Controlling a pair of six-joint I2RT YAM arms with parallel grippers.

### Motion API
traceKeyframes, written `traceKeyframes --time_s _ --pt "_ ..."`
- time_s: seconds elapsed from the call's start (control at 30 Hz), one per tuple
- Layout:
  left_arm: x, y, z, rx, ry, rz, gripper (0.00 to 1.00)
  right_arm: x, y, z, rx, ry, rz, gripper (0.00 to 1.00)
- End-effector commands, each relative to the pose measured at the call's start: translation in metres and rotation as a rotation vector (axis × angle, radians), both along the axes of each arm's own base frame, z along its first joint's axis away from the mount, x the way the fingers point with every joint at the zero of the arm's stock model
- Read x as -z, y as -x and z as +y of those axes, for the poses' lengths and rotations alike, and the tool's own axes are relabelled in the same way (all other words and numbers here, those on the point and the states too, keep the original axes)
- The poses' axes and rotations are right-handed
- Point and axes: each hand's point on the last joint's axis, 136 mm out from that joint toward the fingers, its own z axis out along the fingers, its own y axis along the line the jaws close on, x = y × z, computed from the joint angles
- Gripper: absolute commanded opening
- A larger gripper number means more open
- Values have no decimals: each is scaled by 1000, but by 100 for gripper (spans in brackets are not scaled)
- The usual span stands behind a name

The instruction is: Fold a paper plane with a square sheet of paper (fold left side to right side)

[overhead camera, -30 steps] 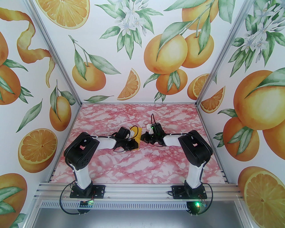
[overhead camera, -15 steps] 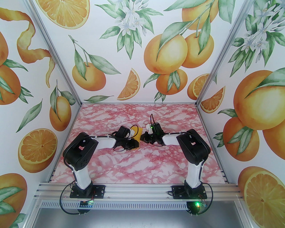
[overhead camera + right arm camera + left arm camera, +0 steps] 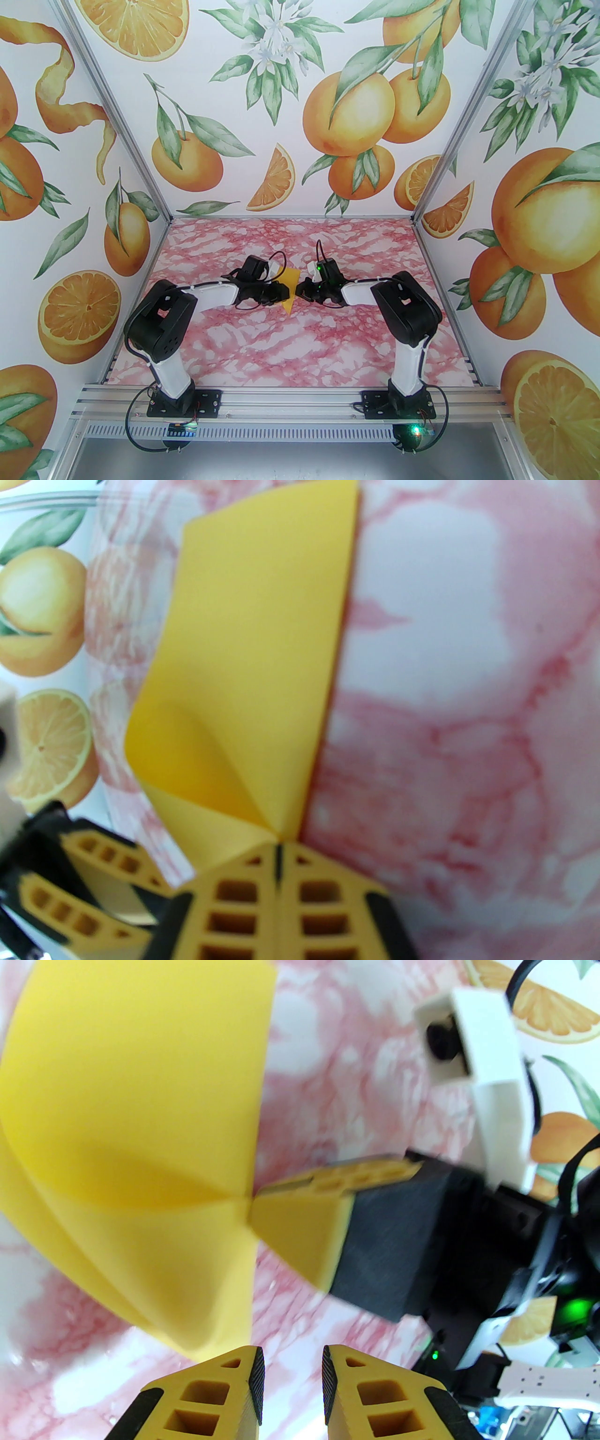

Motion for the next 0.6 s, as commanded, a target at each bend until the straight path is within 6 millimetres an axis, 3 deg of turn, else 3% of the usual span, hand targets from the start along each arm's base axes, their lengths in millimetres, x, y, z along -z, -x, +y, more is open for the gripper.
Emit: traceKeyframes --time_s 0.0,0.33,0.57 --pt "-2 -15 -2 8 -8 -33 27 0 -9 2 3 14 -19 0" --pt "24 -19 7 -3 -60 -3 26 0 -10 3 1 12 -18 0" --pt "30 -13 10 -3 -66 11 25 1 -12 4 -1 13 -15 0"
